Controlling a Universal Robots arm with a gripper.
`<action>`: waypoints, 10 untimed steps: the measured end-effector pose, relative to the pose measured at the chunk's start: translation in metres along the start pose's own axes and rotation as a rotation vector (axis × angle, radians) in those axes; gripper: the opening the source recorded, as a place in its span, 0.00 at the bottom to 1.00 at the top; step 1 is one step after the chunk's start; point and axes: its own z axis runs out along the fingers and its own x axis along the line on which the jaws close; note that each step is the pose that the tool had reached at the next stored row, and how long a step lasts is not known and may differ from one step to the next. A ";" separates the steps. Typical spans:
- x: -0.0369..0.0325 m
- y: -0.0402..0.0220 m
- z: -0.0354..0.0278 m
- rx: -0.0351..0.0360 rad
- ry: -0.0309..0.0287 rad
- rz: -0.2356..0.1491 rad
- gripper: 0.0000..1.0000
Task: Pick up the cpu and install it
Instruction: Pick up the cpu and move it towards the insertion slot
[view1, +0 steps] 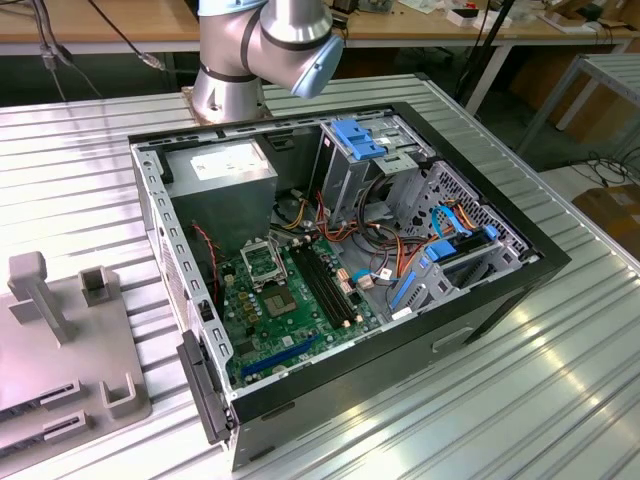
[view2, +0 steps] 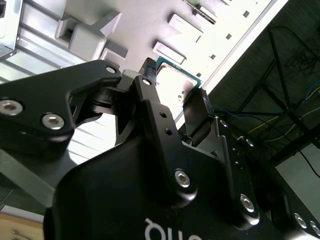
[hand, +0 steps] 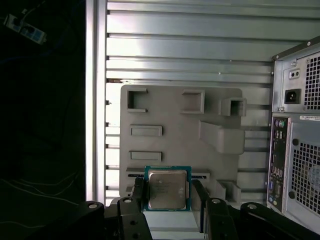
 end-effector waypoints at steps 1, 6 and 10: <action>-0.0015 0.0000 0.0001 -0.0001 -0.0001 0.000 0.47; -0.0065 -0.0002 0.0000 -0.0001 0.0000 0.000 0.47; -0.0099 -0.0003 0.0000 -0.0001 -0.0001 0.000 0.47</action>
